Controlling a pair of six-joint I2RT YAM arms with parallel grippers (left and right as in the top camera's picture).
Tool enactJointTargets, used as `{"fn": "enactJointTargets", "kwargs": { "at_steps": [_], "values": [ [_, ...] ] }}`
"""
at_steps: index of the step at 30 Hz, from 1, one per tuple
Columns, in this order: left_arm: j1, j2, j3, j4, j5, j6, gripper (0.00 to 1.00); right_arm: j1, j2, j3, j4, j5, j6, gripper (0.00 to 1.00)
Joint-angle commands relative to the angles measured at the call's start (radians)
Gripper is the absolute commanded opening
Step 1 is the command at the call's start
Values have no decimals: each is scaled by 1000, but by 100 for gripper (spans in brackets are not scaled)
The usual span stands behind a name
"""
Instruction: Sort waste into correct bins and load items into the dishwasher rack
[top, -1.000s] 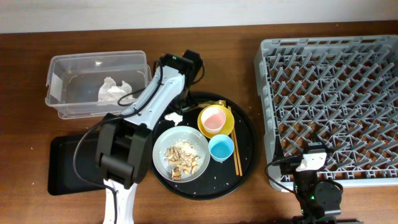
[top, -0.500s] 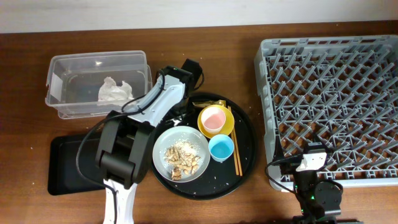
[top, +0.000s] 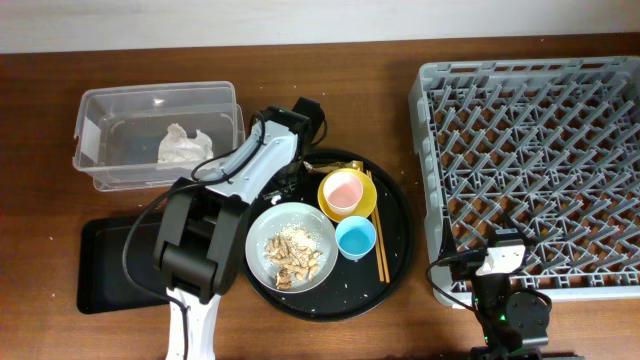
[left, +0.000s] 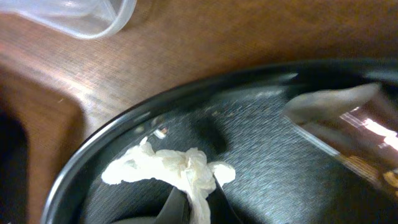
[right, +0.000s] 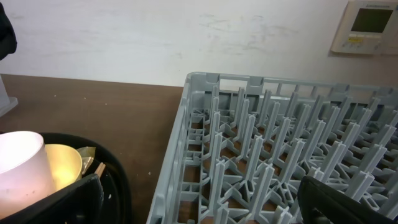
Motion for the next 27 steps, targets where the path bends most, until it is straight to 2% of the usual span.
{"fn": "enactJointTargets", "kwargs": {
  "at_steps": [1,8,11,16,21,24,27],
  "values": [
    [-3,-56,72,-52,-13,-5,2,-4,-5,-8,-3,9,1,98],
    [8,-225,120,-62,-24,-6,1,-4,-5,-8,-3,9,1,98],
    [37,-290,120,-36,-95,-6,2,-4,-5,-8,-3,9,1,98],
    [127,-329,120,20,-218,-6,2,-4,-5,-8,-3,9,1,98],
    [243,-315,120,99,-262,-6,2,-4,-5,-8,-3,9,1,98],
    [317,-304,120,140,-261,-6,8,-4,-5,-8,-3,9,1,98],
    [372,-292,120,145,-258,-6,20,-4,-5,-8,-3,9,1,98]
  ]
}}
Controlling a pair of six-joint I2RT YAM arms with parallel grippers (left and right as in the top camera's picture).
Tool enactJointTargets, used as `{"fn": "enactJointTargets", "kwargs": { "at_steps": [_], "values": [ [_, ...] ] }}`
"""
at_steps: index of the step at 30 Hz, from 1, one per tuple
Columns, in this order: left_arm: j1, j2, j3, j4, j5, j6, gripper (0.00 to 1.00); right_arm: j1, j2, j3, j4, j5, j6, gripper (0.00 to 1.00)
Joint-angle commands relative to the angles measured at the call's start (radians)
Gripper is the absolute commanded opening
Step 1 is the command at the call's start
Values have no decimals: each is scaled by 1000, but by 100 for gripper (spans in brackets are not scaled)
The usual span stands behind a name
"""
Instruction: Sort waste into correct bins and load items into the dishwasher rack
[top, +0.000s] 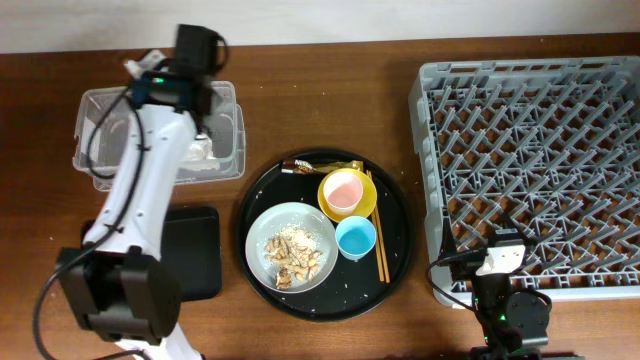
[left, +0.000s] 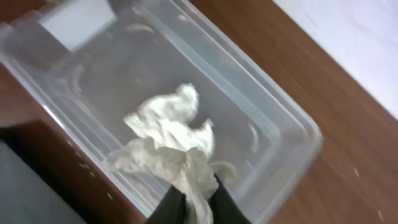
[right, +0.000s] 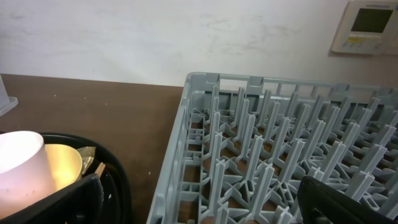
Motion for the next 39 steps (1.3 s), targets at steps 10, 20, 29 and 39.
{"fn": "enactJointTargets", "kwargs": {
  "at_steps": [10,20,29,39],
  "values": [
    [135,64,16,6,-21,1,93,-4,-5,-8,-3,8,2,98],
    [135,81,17,63,130,153,99,-4,-5,-8,-3,8,2,98],
    [100,-105,18,-4,365,198,99,-4,-5,-8,-3,8,2,98],
    [-17,-135,17,-95,747,167,75,-4,-5,-8,-3,8,2,98]
  ]
}}
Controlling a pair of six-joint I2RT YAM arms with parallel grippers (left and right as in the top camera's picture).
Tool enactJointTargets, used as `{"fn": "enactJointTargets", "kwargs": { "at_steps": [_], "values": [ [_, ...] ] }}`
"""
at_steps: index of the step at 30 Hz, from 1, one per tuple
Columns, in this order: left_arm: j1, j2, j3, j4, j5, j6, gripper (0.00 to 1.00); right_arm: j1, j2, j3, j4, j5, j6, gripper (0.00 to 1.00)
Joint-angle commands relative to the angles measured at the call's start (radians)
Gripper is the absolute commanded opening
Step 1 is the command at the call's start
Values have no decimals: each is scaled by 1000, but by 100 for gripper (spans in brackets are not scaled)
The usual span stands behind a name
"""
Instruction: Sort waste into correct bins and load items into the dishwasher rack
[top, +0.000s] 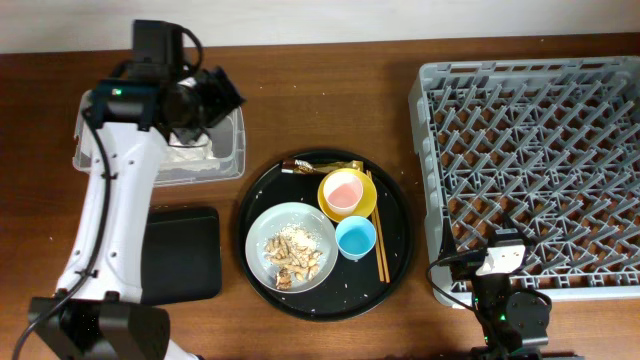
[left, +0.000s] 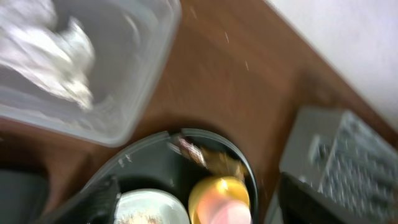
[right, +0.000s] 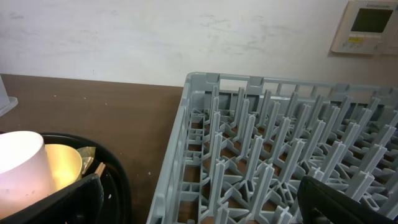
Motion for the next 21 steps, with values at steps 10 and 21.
{"fn": "enactJointTargets", "kwargs": {
  "at_steps": [10,21],
  "values": [
    [-254,7,-24,-78,-185,-507,70,-4,-5,-8,-3,8,2,98],
    [-306,156,-44,-3,-226,-624,71,-4,-5,-8,-3,8,2,98]
  ]
}}
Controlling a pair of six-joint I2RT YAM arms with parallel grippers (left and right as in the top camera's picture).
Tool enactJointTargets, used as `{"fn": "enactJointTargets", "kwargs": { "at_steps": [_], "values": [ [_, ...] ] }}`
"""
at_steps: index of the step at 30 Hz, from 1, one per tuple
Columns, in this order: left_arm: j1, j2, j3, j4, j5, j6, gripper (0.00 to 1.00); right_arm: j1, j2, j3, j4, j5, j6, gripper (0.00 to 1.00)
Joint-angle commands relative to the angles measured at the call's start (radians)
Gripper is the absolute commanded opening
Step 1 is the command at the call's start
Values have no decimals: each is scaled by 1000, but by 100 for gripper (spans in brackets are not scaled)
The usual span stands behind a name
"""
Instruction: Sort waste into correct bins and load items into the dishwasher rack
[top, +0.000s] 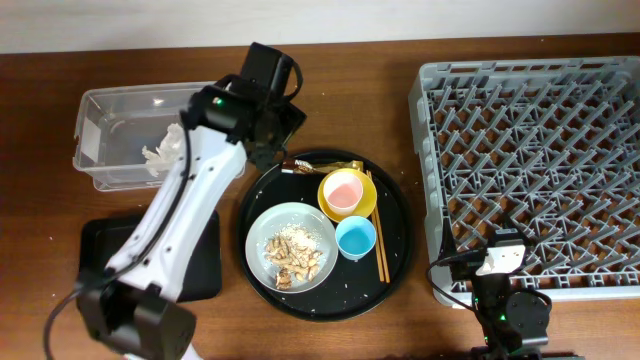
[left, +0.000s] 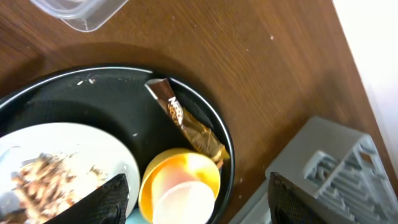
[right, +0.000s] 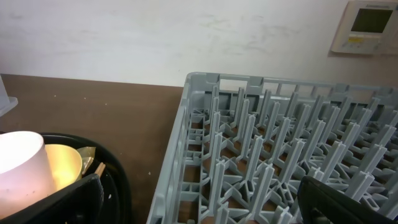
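Observation:
My left gripper (top: 272, 135) hangs open and empty over the far left rim of the round black tray (top: 400, 262). Below it lies a brown and gold wrapper (left: 186, 121). Also on the tray are a white plate of food scraps (top: 290, 247), a yellow bowl (left: 180, 180) with a pink cup (left: 185, 202) in it, a blue cup (top: 356, 237) and chopsticks (top: 381, 240). Crumpled tissue (top: 160, 153) lies in the clear bin (top: 100, 105). The grey dishwasher rack (top: 530, 150) stands at the right. At the rack's near left corner, my right gripper (right: 205, 208) is open and empty.
A black rectangular bin (top: 100, 262) sits at the near left, partly under my left arm. In the right wrist view, the rack's upright pegs (right: 273, 155) fill the space ahead, with the tray's edge (right: 121, 186) to their left.
My left gripper was open over the right end of the clear bin. Now it is over the tray's far left rim, above the wrapper. The right arm has not moved.
My left gripper was shut on a crumpled tissue on the tray. Then it held the tissue over the clear bin. Then it was open, with the tissue lying in the bin. Now it is back at the tray, empty. The right gripper stayed at the rack.

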Motion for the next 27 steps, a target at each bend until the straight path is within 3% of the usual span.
{"fn": "enactJointTargets", "kwargs": {
  "at_steps": [1,14,20,27],
  "values": [
    [-5,98,-18,24,28,-43,71,-4,-5,-8,-3,8,2,98],
    [-22,290,-18,57,95,-43,71,-4,-5,-8,-3,8,2,98],
    [-55,368,-18,109,103,-98,71,-4,-5,-8,-3,8,2,99],
    [-62,393,-18,126,84,-98,70,-4,-5,-8,-3,8,2,98]
  ]
}}
